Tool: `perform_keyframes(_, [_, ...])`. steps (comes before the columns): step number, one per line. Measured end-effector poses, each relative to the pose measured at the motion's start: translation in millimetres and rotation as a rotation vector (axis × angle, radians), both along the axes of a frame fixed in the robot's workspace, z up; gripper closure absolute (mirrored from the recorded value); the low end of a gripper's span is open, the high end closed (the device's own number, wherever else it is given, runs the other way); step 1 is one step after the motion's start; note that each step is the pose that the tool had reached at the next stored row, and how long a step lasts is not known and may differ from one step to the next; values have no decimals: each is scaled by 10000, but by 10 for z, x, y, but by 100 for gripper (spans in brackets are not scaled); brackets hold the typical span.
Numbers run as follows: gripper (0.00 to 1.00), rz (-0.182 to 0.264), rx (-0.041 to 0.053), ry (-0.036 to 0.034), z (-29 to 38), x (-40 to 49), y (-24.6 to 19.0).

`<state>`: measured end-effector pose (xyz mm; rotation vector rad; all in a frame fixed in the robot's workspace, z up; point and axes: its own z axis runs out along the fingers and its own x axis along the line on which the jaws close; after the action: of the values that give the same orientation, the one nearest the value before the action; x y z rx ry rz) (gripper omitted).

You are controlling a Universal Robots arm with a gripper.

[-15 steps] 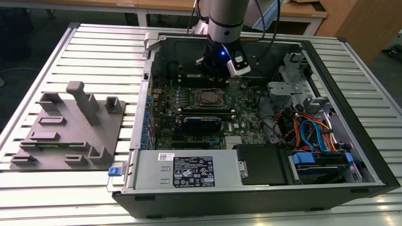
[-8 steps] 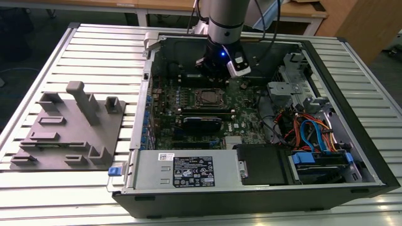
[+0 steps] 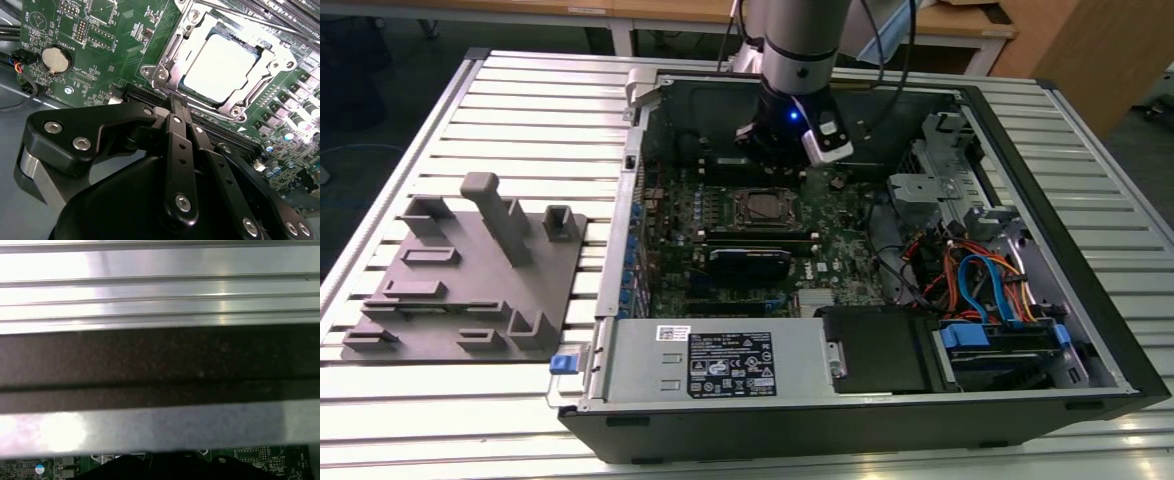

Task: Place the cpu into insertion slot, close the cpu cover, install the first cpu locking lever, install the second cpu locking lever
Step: 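Install the second cpu locking lever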

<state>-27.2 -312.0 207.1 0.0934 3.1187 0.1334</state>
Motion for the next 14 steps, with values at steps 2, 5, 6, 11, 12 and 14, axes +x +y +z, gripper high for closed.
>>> perform_keyframes(2, [90, -1, 0, 0, 0, 0, -15])
perform_keyframes(5, [90, -2, 0, 0, 0, 0, -49])
perform_keyframes(6, [90, -1, 0, 0, 0, 0, -59])
perform_keyframes(11, [90, -2, -7, 0, 25, 0, -65])
perform_keyframes(12, [90, -2, -8, 0, 47, 0, -65])
perform_keyframes(14, [90, -2, -7, -1, 112, 0, -65])
